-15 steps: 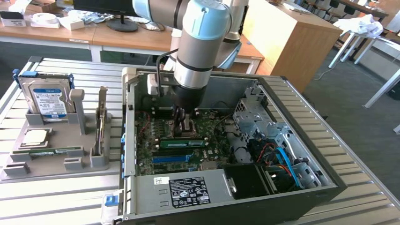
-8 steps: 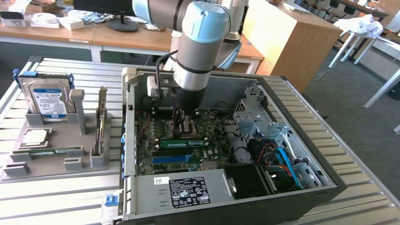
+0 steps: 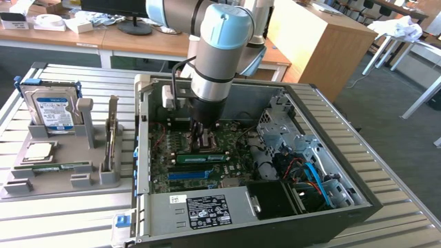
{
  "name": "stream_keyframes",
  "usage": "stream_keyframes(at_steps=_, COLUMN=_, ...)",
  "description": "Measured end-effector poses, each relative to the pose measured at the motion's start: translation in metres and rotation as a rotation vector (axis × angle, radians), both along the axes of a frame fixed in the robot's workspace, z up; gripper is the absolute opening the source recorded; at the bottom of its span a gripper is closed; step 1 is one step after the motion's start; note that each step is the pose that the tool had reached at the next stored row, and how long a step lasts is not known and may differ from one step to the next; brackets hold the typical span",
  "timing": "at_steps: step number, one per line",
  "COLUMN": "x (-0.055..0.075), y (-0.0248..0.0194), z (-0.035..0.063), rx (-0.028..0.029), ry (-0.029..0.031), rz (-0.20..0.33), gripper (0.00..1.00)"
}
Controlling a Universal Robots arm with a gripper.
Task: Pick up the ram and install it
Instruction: 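Press down the ram until it locks into place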
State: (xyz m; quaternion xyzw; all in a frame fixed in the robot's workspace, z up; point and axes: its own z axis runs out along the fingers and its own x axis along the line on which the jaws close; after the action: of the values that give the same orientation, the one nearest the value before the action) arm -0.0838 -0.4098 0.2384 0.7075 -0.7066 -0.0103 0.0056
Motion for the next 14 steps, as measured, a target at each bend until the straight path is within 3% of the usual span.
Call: stream_keyframes(at_steps=14, x=0.0, y=-0.0015, z=-0.0024, rx=0.0003, ry=-0.0013, rz=0.0, gripper=0.1)
